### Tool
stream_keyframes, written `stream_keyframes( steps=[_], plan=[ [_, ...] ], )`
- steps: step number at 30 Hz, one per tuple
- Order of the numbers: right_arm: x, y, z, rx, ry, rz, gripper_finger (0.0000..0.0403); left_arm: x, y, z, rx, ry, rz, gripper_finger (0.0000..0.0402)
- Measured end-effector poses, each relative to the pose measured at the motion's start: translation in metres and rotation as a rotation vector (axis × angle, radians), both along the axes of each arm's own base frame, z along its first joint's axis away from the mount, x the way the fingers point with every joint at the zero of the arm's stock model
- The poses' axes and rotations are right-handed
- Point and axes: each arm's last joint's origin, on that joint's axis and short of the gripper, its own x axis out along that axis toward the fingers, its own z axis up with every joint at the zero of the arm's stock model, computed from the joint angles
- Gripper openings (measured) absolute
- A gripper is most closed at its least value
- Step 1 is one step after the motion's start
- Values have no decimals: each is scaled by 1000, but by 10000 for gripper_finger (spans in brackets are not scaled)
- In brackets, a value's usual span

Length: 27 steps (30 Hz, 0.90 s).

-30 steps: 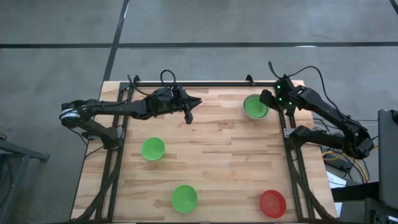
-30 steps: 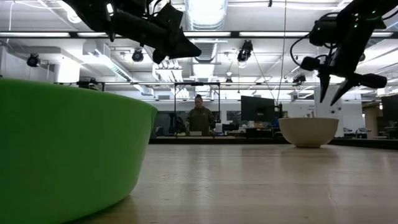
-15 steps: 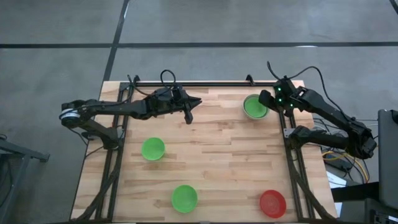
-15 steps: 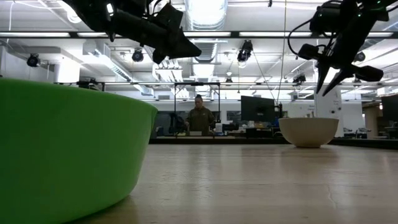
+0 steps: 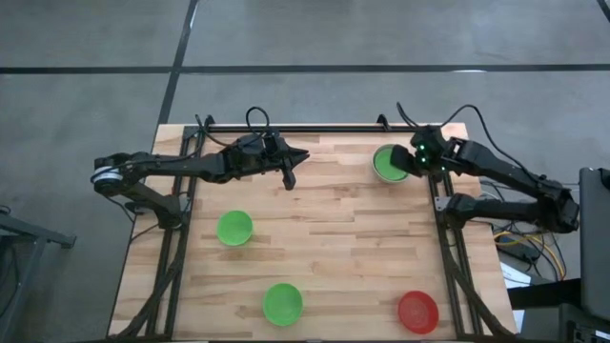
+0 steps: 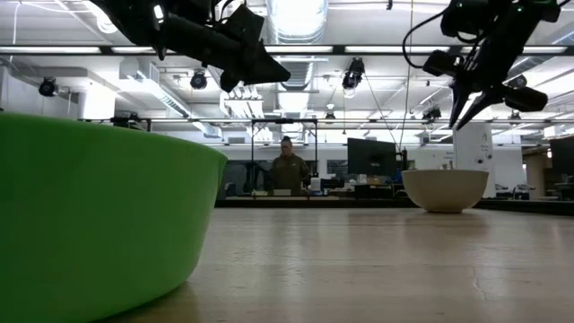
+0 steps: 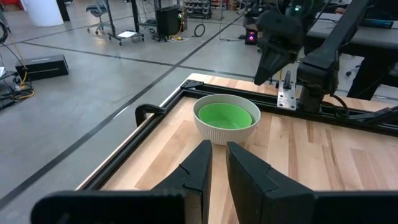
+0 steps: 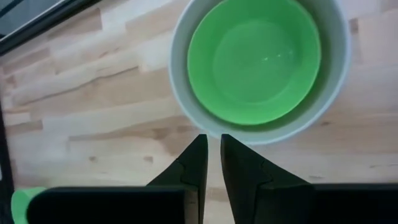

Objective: Nest bowls inside each other
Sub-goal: Stack the top green bowl on top of the green bowl

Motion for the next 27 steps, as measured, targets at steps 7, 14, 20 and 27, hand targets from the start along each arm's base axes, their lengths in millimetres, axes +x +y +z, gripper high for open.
stream_keyframes(
  steps=[7, 14, 20, 27],
  plan=[
    [10, 15, 5, -44, -10, 26, 43, 0, 0, 0, 0, 0, 0, 53],
    [17, 29, 19, -88, -41, 54, 43, 0, 0, 0, 0, 0, 0, 53],
    [21, 41, 21, -99, -60, 71, 43, 0, 0, 0, 0, 0, 0, 53],
    [27, 56, 24, -154, -100, 144, 43, 0, 0, 0, 0, 0, 0, 53]
  ],
)
